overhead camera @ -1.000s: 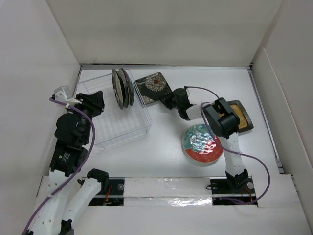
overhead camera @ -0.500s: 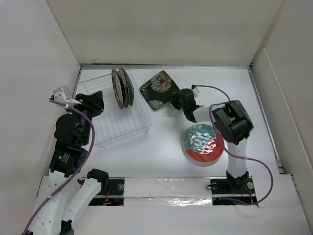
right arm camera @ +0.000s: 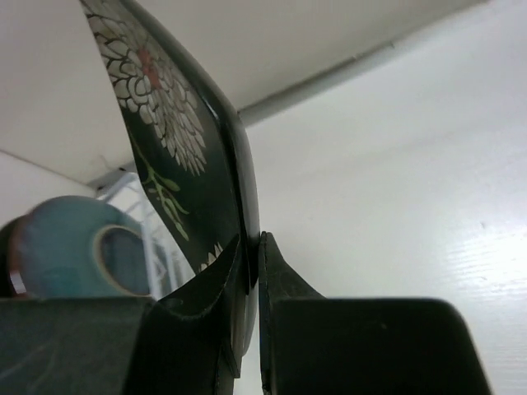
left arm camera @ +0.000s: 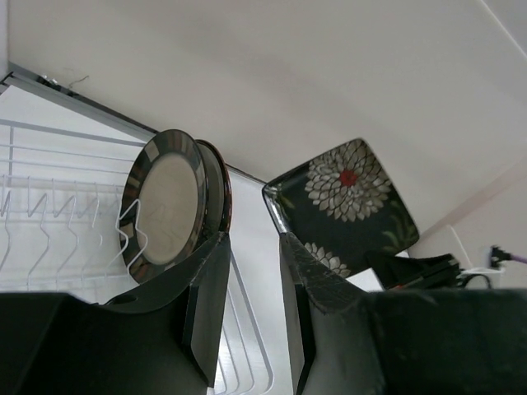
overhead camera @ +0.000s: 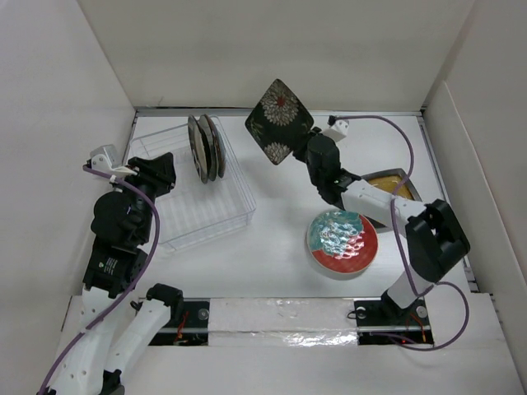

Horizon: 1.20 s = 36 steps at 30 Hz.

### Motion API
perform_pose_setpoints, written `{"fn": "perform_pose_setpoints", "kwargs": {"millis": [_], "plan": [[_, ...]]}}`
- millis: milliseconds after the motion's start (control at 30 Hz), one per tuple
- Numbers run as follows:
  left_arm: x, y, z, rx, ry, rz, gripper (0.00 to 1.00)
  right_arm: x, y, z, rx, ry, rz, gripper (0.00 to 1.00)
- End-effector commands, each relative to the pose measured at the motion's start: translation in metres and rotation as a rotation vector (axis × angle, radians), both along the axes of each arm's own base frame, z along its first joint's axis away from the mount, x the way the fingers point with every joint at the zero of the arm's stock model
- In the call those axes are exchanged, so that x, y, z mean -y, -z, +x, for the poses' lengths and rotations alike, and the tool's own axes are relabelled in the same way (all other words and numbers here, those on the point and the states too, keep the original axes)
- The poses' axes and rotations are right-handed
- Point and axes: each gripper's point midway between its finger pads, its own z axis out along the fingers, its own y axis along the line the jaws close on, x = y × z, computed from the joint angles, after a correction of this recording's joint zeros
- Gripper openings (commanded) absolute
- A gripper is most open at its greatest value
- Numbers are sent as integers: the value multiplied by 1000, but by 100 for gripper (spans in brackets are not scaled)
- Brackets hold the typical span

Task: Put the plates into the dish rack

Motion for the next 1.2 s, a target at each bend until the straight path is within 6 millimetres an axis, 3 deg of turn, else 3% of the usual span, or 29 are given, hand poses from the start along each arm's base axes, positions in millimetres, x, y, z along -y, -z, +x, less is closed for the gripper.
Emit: {"fn": "perform_pose_setpoints", "kwargs": {"millis": [0,33,133,167,233,267,467,500,600,633,667,733,867,1067,1100,1133,1167], "plan": [[0,-11,2,47,0,5,28,-17,-151,-25,327,22,119,0],[1,-12,1,47,6,4,28,-23,-172,-31,356,14,128,0],[0,-21,-3,78,11,-8,29,-51,-196,-51,386,-13,81,0],[0,-21,-3,79,8,-9,29,-54,-214,-54,408,5,97,0],[0,-20,-2,67,5,-6,29,-66,-229,-60,433,-10,78,0],[0,-21,-2,67,6,-6,29,-77,-248,-68,451,-37,95,0],[-4,-24,-4,65,-12,-10,37,-138,-265,-88,481,-124,34,0],[-4,-25,-4,67,-13,-14,38,-142,-275,-91,496,-127,32,0],[-10,-29,-8,76,-41,-32,45,-172,-253,-87,456,-137,-31,0],[-15,-29,-10,78,-65,-39,49,-174,-259,-85,461,-129,-27,0],[-17,-27,-11,71,-76,-47,52,-189,-242,-82,440,-134,-55,0],[-21,-29,-15,89,-89,-83,61,-199,-232,-80,434,-129,-74,0],[-21,-28,-13,79,-95,-89,62,-227,-216,-64,417,-122,-87,0],[-25,-32,-12,67,-120,-97,61,-238,-194,-53,382,-16,-152,0],[-24,-27,-11,65,-118,-98,61,-239,-199,-59,387,0,-149,0],[-25,-28,-12,74,-118,-103,61,-241,-182,-53,373,24,-218,0],[-25,-26,-12,74,-118,-105,61,-243,-182,-58,382,44,-213,0]]}}
